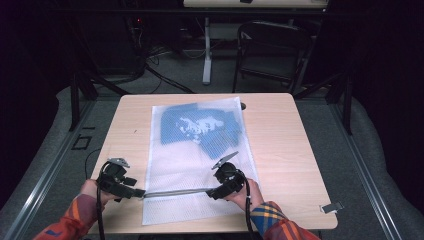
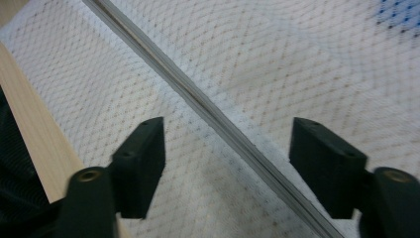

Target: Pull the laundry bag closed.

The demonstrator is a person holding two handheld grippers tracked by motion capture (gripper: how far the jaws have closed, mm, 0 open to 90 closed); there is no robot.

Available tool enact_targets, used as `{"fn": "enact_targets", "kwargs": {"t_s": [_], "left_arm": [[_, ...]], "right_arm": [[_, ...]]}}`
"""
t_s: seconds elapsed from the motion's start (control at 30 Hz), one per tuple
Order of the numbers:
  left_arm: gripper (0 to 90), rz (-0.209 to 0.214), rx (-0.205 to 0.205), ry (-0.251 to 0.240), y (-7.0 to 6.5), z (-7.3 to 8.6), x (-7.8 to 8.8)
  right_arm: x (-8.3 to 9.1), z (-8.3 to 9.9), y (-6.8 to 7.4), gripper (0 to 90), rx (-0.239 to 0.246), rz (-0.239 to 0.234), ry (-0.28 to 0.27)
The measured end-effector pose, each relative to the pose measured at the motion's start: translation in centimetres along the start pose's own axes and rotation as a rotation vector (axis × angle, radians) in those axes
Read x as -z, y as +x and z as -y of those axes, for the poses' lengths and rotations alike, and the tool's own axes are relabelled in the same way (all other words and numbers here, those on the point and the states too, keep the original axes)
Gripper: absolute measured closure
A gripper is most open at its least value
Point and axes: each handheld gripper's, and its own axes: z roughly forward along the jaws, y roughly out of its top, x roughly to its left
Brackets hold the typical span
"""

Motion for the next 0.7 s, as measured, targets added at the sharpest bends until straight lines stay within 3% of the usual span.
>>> {"fn": "enact_targets", "kwargs": {"t_s": [0.13,0.43,0.7], "left_arm": [[20.8,-0.019,-0.002,-0.004,-0.2,-0.2,0.2],[11.9,-0.086,0.002,-0.051,-0.3,-0.5,1.3],[2.6,-0.142,-0.006,-0.065,-0.5,-0.6,1.9]], "right_arm": [[0.8,0.3,-0.3,18.7,-0.013,0.023,-0.02],[3.7,1.4,-1.9,11.1,-0.03,0.101,-0.05],[6.7,3.4,-4.0,6.2,-0.093,0.182,-0.085]]}}
